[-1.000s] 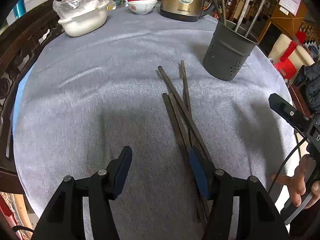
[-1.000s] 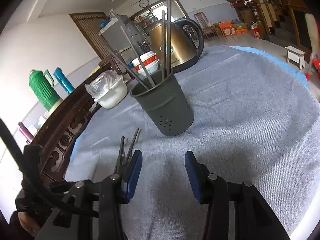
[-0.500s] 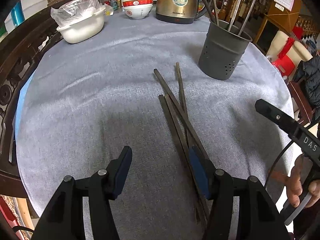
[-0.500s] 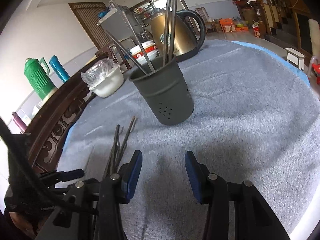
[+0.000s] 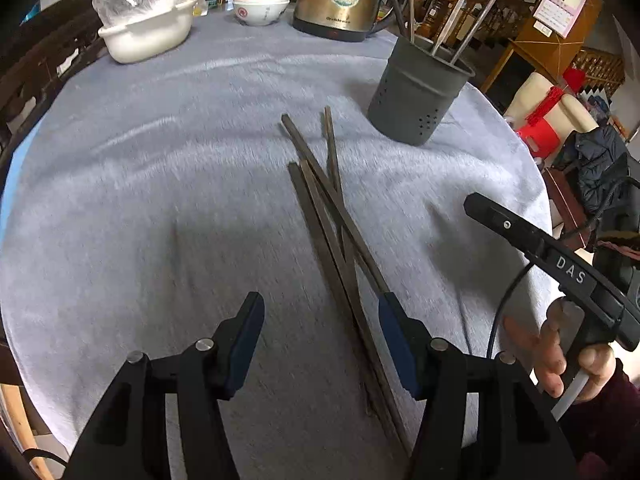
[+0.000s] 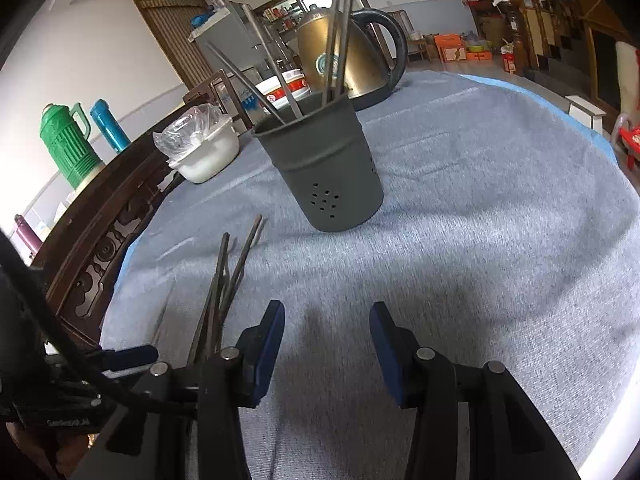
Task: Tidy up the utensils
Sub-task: 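Close the left tool on a dark chopstick from the pile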
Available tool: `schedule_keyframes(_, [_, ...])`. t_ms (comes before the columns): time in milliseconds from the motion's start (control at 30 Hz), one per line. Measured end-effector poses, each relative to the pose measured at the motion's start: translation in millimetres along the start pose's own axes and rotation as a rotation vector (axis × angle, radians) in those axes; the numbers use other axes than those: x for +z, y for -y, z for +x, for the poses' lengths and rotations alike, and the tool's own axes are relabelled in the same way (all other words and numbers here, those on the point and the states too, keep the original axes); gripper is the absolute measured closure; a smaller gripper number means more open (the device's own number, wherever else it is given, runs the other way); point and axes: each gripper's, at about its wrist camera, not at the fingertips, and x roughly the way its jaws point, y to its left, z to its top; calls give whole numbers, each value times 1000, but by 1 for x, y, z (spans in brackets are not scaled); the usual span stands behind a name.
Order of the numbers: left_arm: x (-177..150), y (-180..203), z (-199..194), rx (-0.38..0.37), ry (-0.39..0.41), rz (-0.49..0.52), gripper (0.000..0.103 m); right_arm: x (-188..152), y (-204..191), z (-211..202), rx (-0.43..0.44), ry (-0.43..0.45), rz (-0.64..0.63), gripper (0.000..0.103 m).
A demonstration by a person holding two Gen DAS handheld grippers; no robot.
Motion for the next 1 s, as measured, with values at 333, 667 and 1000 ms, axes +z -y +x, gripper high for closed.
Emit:
schedule_keyframes(333, [2, 6, 9, 14, 6, 13, 55, -3, 7, 3, 2, -13, 22, 55])
schedule_keyframes(667, [11, -14, 9, -7, 10, -36, 89, -3, 10, 6, 6, -20, 34, 55])
schedule_keyframes(1000, [30, -29, 7, 45, 44, -23, 94, -4, 10, 7, 7, -18, 31, 55])
